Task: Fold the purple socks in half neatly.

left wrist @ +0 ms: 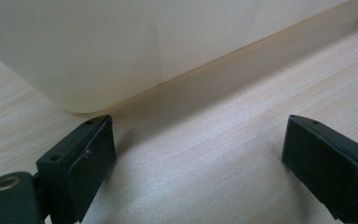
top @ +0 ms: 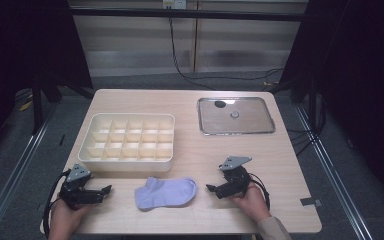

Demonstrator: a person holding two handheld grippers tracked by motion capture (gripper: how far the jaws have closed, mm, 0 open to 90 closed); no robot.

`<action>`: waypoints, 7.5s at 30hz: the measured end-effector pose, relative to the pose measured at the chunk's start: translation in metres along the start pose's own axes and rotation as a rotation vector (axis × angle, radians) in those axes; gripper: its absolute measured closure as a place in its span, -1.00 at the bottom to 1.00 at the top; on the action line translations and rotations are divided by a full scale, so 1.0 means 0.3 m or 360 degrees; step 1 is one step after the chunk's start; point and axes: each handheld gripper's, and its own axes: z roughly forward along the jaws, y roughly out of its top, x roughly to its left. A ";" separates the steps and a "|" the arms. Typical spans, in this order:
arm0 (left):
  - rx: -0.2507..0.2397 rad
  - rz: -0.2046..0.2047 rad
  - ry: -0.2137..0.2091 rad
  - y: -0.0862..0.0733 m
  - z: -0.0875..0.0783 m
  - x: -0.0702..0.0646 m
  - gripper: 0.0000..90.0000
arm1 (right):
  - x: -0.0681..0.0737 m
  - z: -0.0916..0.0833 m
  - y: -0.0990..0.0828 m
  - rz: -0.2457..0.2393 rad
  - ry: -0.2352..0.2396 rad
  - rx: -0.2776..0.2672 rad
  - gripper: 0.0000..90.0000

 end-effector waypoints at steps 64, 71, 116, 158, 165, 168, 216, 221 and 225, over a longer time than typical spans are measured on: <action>0.0450 -0.0041 -0.0501 0.218 0.009 -0.308 -0.01 | 0.128 -0.042 0.049 -0.0191 0.0273 0.0032 0.88; 0.0462 -0.0034 -0.0479 0.213 0.034 -0.316 0.08 | 0.139 -0.027 0.054 -0.0202 0.0275 0.0043 0.89; 0.0472 -0.0166 -0.0642 0.238 0.057 -0.327 0.94 | 0.119 -0.032 0.049 -0.0184 0.0250 0.0055 0.89; 0.0533 0.0002 -0.0628 0.243 0.100 -0.397 0.82 | 0.098 -0.044 0.052 -0.0173 0.0218 0.0017 0.97; 0.0469 -0.0077 -0.0697 0.273 0.058 -0.355 0.82 | 0.089 -0.046 0.064 -0.0135 0.0196 -0.0014 1.00; 0.0476 -0.0072 -0.0714 0.279 0.055 -0.354 0.82 | 0.091 -0.039 0.067 -0.0109 0.0188 -0.0007 1.00; 0.0551 -0.0062 -0.0838 0.399 0.050 -0.402 0.82 | 0.169 0.030 0.113 -0.0199 0.0284 0.0048 1.00; 0.0565 -0.0069 -0.0841 0.406 0.053 -0.406 0.82 | 0.172 0.030 0.113 -0.0188 0.0294 0.0058 1.00; 0.0566 -0.0067 -0.0843 0.417 0.057 -0.414 0.82 | 0.171 0.031 0.115 -0.0204 0.0293 0.0054 1.00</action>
